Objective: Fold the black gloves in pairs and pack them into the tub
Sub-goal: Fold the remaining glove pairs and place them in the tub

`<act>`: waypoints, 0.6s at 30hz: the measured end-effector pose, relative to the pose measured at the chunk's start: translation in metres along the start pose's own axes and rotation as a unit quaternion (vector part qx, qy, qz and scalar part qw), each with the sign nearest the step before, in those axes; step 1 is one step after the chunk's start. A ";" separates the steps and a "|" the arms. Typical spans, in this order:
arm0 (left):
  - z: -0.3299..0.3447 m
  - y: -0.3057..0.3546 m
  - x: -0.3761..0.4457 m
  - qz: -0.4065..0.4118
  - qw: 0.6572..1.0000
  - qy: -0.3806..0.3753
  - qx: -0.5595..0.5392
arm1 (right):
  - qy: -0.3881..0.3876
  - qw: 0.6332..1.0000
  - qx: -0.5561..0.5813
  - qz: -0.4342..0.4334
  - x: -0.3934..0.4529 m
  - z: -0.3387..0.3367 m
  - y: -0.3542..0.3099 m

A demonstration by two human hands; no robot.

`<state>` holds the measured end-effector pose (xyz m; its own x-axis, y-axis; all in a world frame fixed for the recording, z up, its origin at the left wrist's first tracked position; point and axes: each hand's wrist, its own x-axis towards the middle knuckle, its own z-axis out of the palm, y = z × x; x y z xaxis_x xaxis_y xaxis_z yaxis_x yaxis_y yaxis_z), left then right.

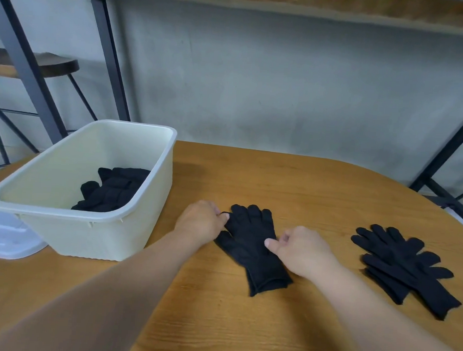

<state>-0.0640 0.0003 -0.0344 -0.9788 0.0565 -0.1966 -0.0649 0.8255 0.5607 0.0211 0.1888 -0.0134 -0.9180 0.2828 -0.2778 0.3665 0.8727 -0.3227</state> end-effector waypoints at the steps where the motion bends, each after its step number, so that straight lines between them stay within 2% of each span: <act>1: -0.002 0.005 0.004 -0.008 1.000 -0.012 0.006 | -0.027 0.999 -0.007 0.016 -0.005 -0.001 0.001; 8: -0.007 0.025 0.020 -0.027 0.997 -0.074 0.009 | -0.100 0.990 0.082 0.047 -0.022 -0.006 0.001; 13: -0.011 0.030 0.020 0.033 0.996 -0.048 -0.072 | -0.091 0.987 0.129 0.029 -0.024 -0.008 0.004; 18: -0.013 0.044 0.023 0.079 0.993 -0.026 -0.079 | -0.099 0.956 0.269 0.064 -0.024 -0.006 0.010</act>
<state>-0.0918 0.0301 -0.0036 -0.9684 0.2096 -0.1350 0.0542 0.7054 0.7068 0.0462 0.1931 -0.0042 -0.8335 0.2462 -0.4947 0.5475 0.4892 -0.6789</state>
